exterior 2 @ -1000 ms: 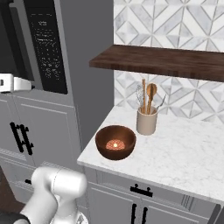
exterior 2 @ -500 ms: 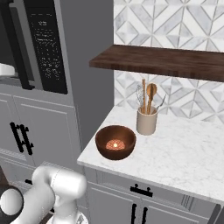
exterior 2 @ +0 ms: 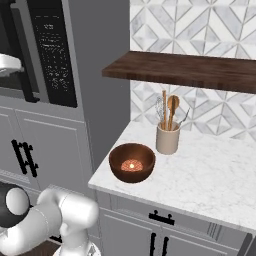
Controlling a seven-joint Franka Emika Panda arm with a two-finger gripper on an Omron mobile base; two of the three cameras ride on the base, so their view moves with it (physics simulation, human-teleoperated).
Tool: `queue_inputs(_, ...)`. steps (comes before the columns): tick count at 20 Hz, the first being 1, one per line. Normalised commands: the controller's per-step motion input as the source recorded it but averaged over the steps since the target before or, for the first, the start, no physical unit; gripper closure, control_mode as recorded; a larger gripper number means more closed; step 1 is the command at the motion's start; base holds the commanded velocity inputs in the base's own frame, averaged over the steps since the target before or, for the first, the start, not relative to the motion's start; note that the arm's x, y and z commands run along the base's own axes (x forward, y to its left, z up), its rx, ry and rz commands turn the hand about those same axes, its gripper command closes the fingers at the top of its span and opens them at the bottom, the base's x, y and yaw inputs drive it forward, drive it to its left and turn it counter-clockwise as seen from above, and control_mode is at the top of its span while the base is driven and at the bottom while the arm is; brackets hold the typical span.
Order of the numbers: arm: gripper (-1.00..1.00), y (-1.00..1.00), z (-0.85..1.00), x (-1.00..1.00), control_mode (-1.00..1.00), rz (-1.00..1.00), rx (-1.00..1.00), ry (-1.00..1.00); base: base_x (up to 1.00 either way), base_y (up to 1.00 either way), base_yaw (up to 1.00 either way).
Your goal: Open the microwave, place the bowl with waffle inside the microwave, then close the microwave door and turn it on.
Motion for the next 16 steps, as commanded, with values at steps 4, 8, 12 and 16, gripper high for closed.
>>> queue_inputs(4, -1.00, 0.00, 0.13, 0.56, -1.00, 0.00, 0.01, -0.07, 0.00, 0.00, 0.00)
queue_inputs(8, -1.00, 0.00, 0.10, 0.38, -1.00, 0.00, 0.01, -0.14, 0.00, 0.00, 0.00)
queue_inputs(12, -1.00, 0.00, 0.04, 0.13, -1.00, 0.00, 0.00, -0.19, 0.00, 0.00, 0.00)
queue_inputs(16, -1.00, 0.00, 0.01, 0.18, -1.00, 0.00, 0.00, -0.11, 0.00, 0.00, 0.00)
